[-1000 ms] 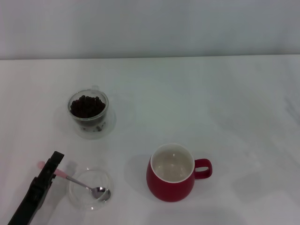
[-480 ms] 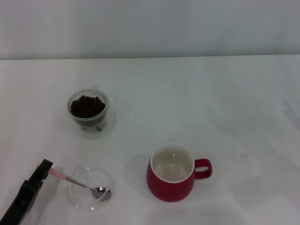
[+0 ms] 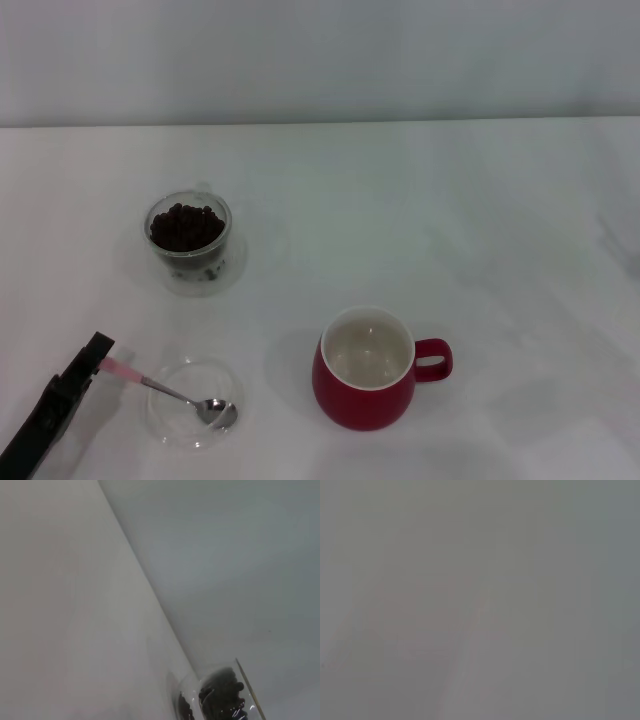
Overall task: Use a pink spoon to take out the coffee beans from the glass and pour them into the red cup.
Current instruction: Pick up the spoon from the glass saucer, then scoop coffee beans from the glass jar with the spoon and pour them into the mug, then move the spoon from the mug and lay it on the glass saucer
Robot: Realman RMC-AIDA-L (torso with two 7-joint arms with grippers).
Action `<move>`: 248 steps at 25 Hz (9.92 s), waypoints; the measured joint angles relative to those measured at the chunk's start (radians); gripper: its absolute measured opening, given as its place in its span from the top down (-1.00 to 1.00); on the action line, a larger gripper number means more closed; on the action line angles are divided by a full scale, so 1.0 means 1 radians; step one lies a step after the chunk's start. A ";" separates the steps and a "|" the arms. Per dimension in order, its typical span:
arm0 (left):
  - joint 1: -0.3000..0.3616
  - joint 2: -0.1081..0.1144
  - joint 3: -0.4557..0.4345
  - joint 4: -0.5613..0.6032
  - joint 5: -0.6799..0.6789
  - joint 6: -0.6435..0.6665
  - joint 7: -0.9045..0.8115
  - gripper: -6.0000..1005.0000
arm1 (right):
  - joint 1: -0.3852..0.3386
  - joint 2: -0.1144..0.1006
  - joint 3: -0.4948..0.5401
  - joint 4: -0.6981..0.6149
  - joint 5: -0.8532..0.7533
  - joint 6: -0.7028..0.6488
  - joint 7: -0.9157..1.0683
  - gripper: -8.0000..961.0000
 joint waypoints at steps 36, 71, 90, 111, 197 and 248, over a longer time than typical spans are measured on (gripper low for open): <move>0.048 0.004 0.001 0.076 0.025 -0.100 0.000 0.74 | -0.008 0.014 0.000 -0.008 0.003 -0.015 -0.013 -0.70; -0.312 0.202 0.004 0.870 0.465 0.026 -0.515 0.74 | -0.004 0.076 -0.260 -0.058 -0.006 -0.118 0.009 -0.70; -0.499 0.162 0.127 0.879 0.726 0.138 -0.554 0.74 | -0.026 0.074 -0.252 -0.010 0.005 -0.132 0.032 -0.70; -0.488 0.078 0.203 0.869 0.727 0.298 -0.554 0.74 | -0.026 0.073 -0.243 0.017 0.021 -0.092 0.032 -0.70; -0.464 0.056 0.221 0.570 0.395 -0.067 -0.708 0.74 | 0.009 0.076 -0.235 0.004 0.018 0.024 0.032 -0.70; -0.178 0.039 0.316 0.851 0.357 -0.054 -0.538 0.74 | 0.010 0.075 -0.224 -0.011 0.070 0.024 0.031 -0.70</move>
